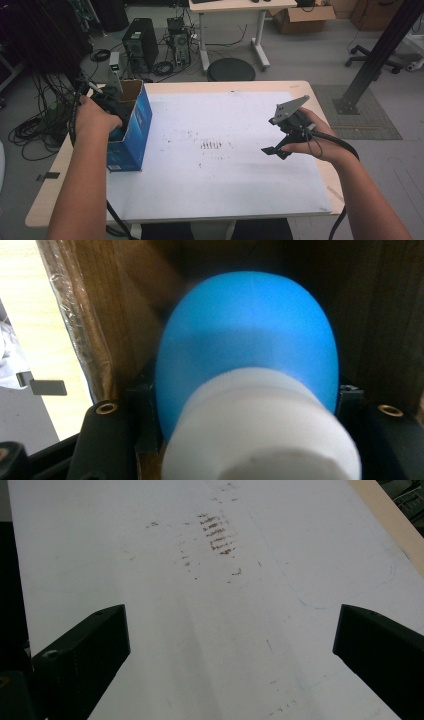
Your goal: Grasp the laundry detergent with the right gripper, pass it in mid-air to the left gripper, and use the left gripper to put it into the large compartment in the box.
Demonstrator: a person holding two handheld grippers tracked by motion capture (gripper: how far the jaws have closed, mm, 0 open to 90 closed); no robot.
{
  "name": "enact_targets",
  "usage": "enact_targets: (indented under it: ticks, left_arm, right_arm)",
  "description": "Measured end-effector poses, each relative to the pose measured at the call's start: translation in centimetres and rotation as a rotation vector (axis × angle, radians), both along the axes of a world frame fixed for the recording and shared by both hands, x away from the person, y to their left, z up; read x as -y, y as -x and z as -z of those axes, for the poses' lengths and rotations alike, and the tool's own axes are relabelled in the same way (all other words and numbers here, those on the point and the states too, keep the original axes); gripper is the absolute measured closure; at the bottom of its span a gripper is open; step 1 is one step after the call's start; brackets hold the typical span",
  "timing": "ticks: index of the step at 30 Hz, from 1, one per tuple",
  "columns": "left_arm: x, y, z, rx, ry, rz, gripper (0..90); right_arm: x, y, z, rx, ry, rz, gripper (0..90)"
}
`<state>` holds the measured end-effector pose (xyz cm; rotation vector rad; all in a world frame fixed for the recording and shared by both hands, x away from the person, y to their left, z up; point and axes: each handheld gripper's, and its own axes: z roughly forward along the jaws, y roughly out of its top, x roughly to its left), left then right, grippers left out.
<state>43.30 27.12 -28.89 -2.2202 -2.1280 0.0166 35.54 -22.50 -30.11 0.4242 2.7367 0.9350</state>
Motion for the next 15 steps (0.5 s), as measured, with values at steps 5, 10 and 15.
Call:
enact_targets:
  ticks: [5, 10, 15]
  left_arm:
    - [-0.12, 0.10, -0.13, 0.006, 0.015, -0.005, 36.6]
    - [-0.17, 0.17, -0.37, 0.006, 0.033, -0.013, 31.0]
    - [0.10, 0.24, -0.93, 0.016, 0.022, -0.003, 30.4]
  right_arm:
    - [-0.14, 0.04, 0.00, 0.000, -0.001, -0.004, 1.7]
    - [-0.10, 0.05, 0.13, -0.002, -0.001, -0.002, 1.7]
    - [-0.20, 0.15, 0.23, -0.006, -0.003, -0.004, 1.7]
